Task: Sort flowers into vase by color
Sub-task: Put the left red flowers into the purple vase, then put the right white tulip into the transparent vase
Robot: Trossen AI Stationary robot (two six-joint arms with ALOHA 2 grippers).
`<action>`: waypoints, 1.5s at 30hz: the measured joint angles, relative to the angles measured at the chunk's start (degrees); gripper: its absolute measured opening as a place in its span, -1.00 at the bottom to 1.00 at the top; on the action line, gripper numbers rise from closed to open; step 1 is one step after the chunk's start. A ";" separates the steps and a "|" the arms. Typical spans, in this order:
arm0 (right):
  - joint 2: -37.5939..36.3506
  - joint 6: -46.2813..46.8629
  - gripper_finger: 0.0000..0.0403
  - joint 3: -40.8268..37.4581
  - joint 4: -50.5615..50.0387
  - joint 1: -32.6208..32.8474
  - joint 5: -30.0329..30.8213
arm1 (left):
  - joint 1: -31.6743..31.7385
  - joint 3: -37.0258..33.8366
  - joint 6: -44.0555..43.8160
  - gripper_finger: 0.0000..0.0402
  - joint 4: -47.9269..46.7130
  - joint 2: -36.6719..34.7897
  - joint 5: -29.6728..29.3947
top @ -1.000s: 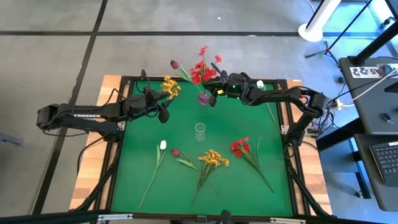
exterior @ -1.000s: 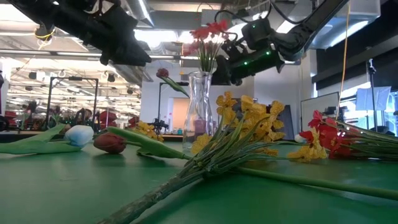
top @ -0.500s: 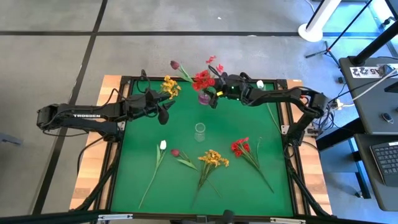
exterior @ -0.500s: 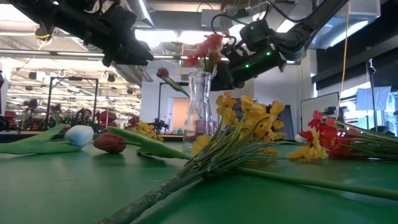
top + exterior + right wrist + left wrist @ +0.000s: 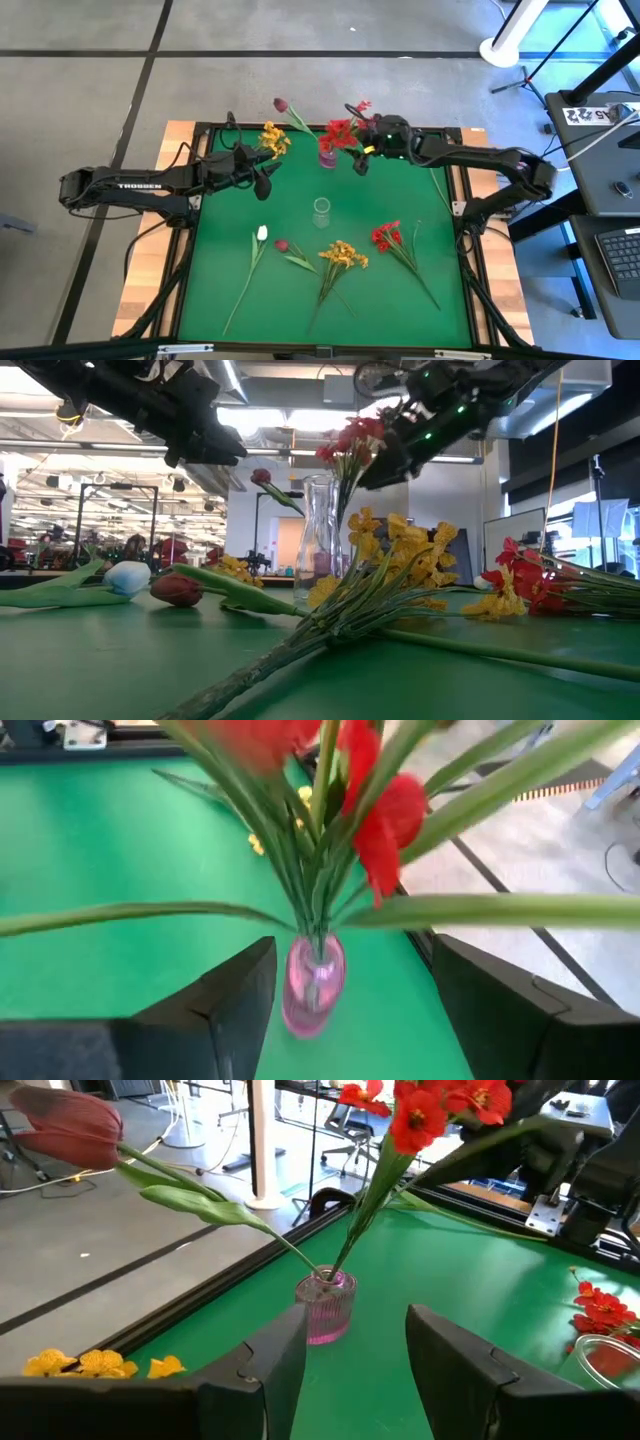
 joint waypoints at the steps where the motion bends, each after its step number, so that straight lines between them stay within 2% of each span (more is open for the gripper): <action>1: -1.37 0.02 0.33 0.00 -2.22 0.00 0.25 | 0.00 0.00 0.05 -0.18 -0.01 0.00 0.00; 10: -13.09 3.43 0.33 0.00 -24.28 0.00 10.48 | 0.00 2.28 1.11 -0.18 -0.69 0.00 -0.04; 14: -15.85 10.68 0.33 -0.02 -33.54 -0.07 19.58 | 0.00 2.64 2.13 -0.18 -0.76 0.00 -0.05; 18: -16.14 17.57 0.33 -0.02 -40.38 -0.63 24.96 | 0.00 2.64 3.41 -0.18 -0.95 0.00 -0.07; 24: -12.29 26.02 0.33 -0.11 -50.60 -6.88 25.48 | 0.00 2.64 3.66 -0.18 -1.01 0.00 -0.04; 27: -10.00 26.74 0.33 -0.11 -51.37 -10.91 25.34 | 0.00 2.64 3.67 -0.18 -1.59 0.00 -0.04; 36: -2.74 24.69 0.33 -0.28 -49.82 -21.94 19.10 | 0.00 2.69 3.61 -0.18 -5.95 0.00 -0.04; 45: -1.55 22.41 0.33 -11.86 -37.98 -27.56 11.36 | 0.00 2.69 3.50 -0.18 -7.48 0.00 -0.04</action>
